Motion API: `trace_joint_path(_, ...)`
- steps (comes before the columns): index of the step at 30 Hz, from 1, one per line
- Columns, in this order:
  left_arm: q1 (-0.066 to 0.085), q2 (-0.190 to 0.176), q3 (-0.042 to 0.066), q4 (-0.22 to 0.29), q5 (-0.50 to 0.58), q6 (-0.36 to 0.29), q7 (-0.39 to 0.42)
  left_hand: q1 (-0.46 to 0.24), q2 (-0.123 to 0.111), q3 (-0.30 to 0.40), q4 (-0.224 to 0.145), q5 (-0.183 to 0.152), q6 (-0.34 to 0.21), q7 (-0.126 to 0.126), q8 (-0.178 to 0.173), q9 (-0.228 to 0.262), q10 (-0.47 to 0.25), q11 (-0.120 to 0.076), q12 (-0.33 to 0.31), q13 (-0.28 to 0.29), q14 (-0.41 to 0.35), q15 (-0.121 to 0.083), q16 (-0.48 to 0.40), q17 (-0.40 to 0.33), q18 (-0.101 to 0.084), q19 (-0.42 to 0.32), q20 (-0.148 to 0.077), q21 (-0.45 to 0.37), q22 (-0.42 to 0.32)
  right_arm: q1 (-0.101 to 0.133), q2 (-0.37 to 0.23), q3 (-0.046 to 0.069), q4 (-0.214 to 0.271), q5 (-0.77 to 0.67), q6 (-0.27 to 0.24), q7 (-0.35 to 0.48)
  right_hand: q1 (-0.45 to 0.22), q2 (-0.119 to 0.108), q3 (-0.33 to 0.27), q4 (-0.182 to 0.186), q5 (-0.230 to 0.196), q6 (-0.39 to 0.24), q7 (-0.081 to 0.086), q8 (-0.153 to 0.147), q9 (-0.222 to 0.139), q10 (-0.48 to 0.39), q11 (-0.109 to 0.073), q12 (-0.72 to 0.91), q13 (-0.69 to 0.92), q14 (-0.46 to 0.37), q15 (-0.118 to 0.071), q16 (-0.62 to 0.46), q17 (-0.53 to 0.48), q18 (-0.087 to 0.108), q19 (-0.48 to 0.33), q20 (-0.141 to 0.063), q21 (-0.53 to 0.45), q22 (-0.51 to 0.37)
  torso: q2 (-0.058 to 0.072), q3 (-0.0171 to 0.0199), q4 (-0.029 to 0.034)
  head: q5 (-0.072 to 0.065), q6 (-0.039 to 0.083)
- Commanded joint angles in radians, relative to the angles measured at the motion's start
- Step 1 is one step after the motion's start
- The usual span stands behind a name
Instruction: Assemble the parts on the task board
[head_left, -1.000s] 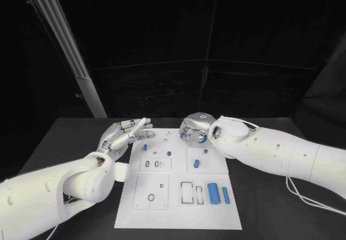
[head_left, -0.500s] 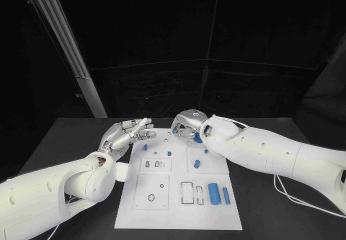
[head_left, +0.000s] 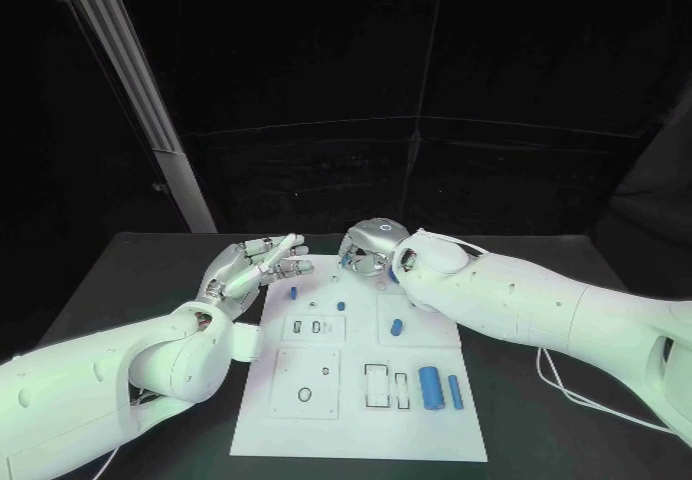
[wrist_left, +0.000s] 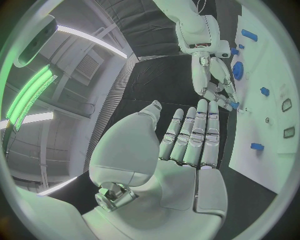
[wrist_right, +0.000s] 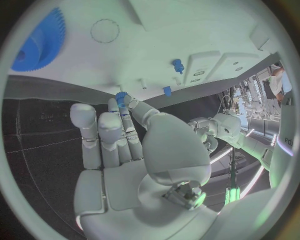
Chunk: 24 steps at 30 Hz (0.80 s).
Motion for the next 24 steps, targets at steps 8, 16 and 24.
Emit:
trace_joint_path(8, 0.006, 0.001, 0.001, 0.005, -0.002, 0.013, 0.004, -0.001, 0.012, 0.0, -0.008, -0.001, 0.0, 0.047, -0.007, -0.001, -0.003, 0.006, -0.005, -0.001, -0.006, 0.0, -0.005, -0.001, 0.004, 0.0, 0.005, -0.005, -0.001, 0.003, 0.023, 0.001, -0.023, -0.013, 0.015, -0.006, 0.003, -0.01, 0.003, 0.004, -0.006, 0.002, 0.004, 0.005, 0.0, -0.001, 0.005, -0.006, 0.0, -0.003, -0.001, 0.006, 0.001, -0.005, -0.006, -0.002, 0.004, 0.002, 0.004, -0.0024, 0.002, 0.001, -0.006)
trace_joint_path(16, 0.008, 0.004, 0.001, 0.004, -0.002, 0.014, 0.003, -0.001, 0.012, 0.0, -0.008, -0.001, 0.0, 0.047, -0.007, -0.001, -0.003, 0.006, -0.005, -0.001, -0.006, 0.0, -0.005, -0.001, 0.004, 0.0, 0.005, -0.005, -0.001, 0.003, 0.041, 0.001, -0.047, -0.021, 0.019, -0.012, 0.001, -0.015, 0.005, 0.007, -0.007, -0.001, 0.004, 0.004, 0.0, -0.004, 0.005, -0.007, 0.0, -0.004, 0.0, 0.006, 0.0, -0.005, -0.008, -0.002, 0.005, 0.001, 0.004, -0.0034, 0.0022, 0.001, -0.007)
trace_joint_path(24, 0.012, 0.004, 0.001, 0.006, -0.002, 0.017, 0.001, 0.0, 0.012, 0.0, -0.01, -0.001, -0.001, 0.047, -0.008, -0.001, -0.004, 0.007, -0.006, -0.002, -0.007, 0.001, -0.006, -0.002, 0.004, 0.0, 0.005, -0.006, -0.002, 0.003, 0.054, 0.001, -0.064, -0.032, 0.035, -0.022, -0.005, -0.036, 0.017, 0.02, -0.014, -0.025, 0.011, 0.001, -0.003, -0.032, 0.012, -0.009, -0.002, -0.015, 0.005, -0.014, -0.037, 0.0, -0.029, 0.003, -0.006, -0.025, 0.004, -0.0037, 0.0012, 0.003, -0.007)
